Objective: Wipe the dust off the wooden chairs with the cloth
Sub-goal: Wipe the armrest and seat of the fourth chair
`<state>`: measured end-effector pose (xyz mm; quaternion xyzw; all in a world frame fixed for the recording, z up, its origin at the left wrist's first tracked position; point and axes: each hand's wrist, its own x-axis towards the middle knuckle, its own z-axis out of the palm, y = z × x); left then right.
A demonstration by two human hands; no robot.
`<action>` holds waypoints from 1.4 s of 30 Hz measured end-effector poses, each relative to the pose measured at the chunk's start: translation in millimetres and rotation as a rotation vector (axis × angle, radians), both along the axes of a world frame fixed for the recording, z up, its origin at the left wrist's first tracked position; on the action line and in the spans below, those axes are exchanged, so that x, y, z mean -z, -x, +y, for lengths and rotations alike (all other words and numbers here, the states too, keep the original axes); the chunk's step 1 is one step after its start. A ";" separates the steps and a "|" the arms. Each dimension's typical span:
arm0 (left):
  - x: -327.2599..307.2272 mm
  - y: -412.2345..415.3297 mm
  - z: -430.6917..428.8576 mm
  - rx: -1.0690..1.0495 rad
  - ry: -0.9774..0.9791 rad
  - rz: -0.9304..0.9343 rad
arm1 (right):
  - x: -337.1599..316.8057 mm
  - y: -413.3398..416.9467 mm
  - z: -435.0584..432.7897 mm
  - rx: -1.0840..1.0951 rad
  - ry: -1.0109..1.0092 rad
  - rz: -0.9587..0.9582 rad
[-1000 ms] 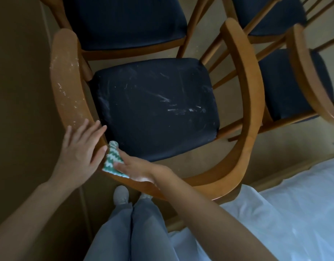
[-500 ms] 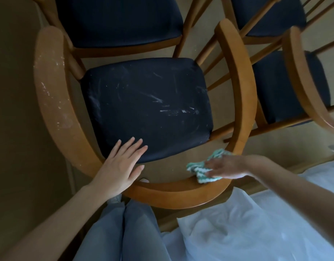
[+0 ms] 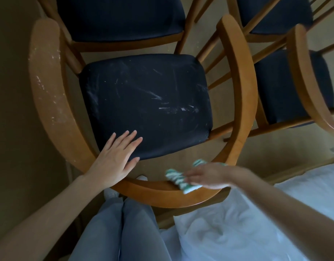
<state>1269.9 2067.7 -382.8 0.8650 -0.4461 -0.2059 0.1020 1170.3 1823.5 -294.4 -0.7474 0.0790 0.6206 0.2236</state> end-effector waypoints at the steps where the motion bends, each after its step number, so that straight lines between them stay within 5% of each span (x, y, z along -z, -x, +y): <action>1: -0.9 0.6 1.7 -0.005 -0.002 0.007 | 3.0 -3.6 22.2 0.012 -0.092 0.010; 4: -3.7 2.5 6.6 -0.014 -0.006 0.015 | 18.0 -14.8 72.9 0.046 -0.279 -0.012; 7: -6.5 2.9 9.2 -0.037 -0.004 0.027 | 24.4 -9.4 79.5 0.011 -0.258 -0.095; 14: -9.1 13.8 10.7 -0.049 0.018 0.008 | -8.9 33.8 -8.3 -0.196 0.033 -0.281; 18: -8.7 18.0 17.6 -0.046 0.026 0.001 | -2.1 32.6 -73.9 -0.216 0.252 -0.260; 24: -17.8 11.8 36.8 -0.087 0.041 -0.022 | 29.1 -6.0 -108.2 -0.820 0.636 -0.151; 27: -23.5 3.6 51.2 -0.133 0.047 -0.002 | 37.9 -12.6 -96.0 -0.775 0.680 -0.094; 32: -22.3 -2.0 75.1 -0.195 0.083 0.011 | 11.3 -13.5 -33.0 0.146 0.350 0.135; 42: -24.2 -0.9 106.2 -0.252 0.075 -0.022 | 44.8 -30.9 122.8 0.195 -0.294 -0.034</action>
